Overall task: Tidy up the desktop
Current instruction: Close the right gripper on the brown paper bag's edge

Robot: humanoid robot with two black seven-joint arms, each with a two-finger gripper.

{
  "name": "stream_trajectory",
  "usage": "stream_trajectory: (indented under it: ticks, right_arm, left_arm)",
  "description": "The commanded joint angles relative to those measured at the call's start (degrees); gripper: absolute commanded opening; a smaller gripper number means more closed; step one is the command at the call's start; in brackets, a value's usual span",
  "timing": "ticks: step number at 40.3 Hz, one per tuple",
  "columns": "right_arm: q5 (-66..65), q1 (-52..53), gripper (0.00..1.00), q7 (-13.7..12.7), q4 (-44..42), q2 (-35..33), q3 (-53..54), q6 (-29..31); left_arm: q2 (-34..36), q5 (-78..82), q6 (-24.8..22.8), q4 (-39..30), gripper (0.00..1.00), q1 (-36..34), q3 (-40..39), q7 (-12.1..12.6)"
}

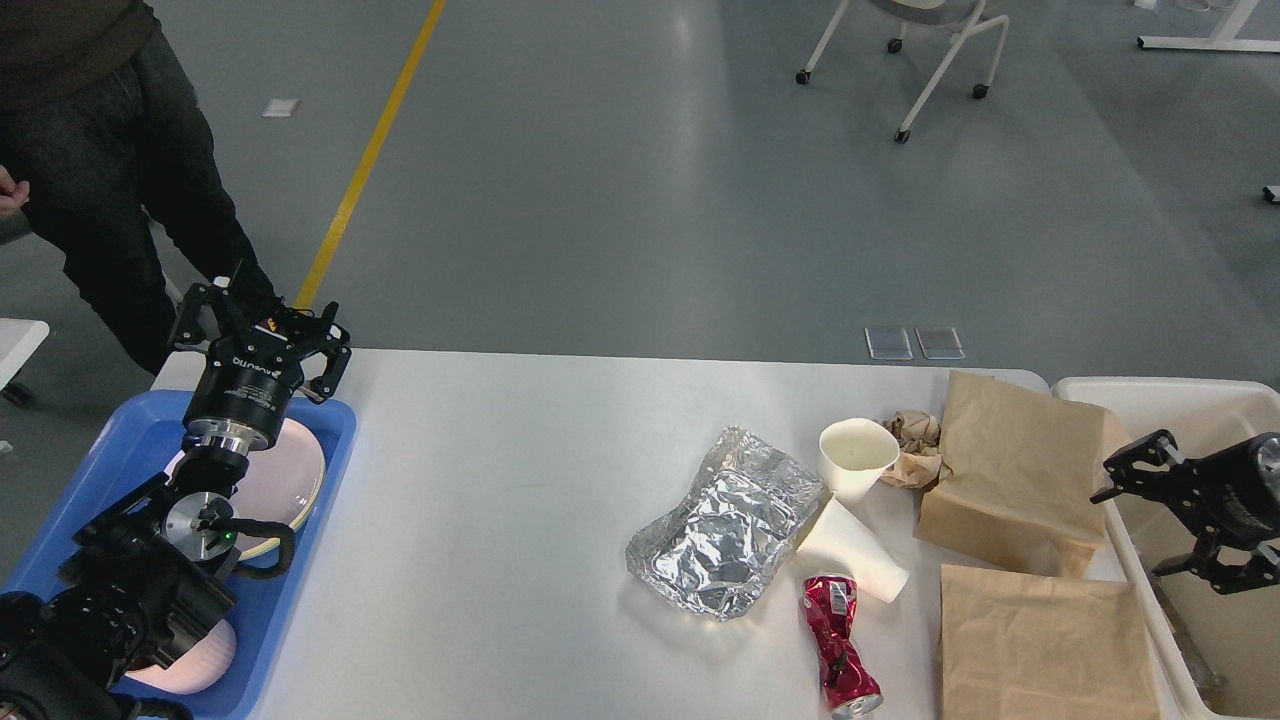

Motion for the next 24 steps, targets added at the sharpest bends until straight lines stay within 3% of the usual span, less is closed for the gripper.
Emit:
stream_trajectory:
  ticks: [1,6,13,24]
  right_arm:
    - [7.4,-0.1,0.64,-4.2,0.0,1.6,0.1,-0.7]
    - [10.8,0.0,0.54,-6.1,0.3,4.6,0.1,-1.8]
    - [11.6,0.6,0.56,-6.4,0.3,9.1,0.4,-4.7]
    - [11.7,0.4,0.57,-6.3,0.3,9.5,0.8,-7.3]
  left_arm:
    - [0.0,0.0,0.0,0.0,0.96,0.0,0.0,0.0]
    - [0.0,0.0,0.0,0.0,0.96,0.0,0.0,-0.1]
    - [0.0,0.0,0.0,0.0,0.96,0.0,0.0,-0.1]
    - [0.0,0.0,0.0,0.0,0.96,0.0,0.0,0.0]
